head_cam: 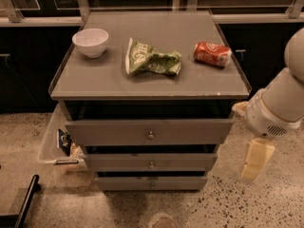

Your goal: Open bottom drawer

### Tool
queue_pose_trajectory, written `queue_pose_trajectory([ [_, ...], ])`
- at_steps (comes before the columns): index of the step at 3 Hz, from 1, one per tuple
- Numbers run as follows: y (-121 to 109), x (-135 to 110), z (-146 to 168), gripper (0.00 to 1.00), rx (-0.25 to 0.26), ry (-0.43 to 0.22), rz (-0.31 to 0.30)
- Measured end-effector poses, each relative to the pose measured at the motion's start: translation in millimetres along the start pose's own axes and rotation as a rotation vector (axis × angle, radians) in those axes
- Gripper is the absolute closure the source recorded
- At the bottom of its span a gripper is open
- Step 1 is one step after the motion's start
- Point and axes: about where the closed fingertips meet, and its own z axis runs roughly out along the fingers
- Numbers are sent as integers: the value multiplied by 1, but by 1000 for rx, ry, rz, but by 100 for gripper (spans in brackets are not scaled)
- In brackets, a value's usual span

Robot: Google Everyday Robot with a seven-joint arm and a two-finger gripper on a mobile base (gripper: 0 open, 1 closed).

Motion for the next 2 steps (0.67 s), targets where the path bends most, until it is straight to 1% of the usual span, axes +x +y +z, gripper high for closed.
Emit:
queue_pose_trajectory([
  [1,20,15,44,0,-22,-44,-55],
  [2,31,33,74,0,11,-108,-126],
])
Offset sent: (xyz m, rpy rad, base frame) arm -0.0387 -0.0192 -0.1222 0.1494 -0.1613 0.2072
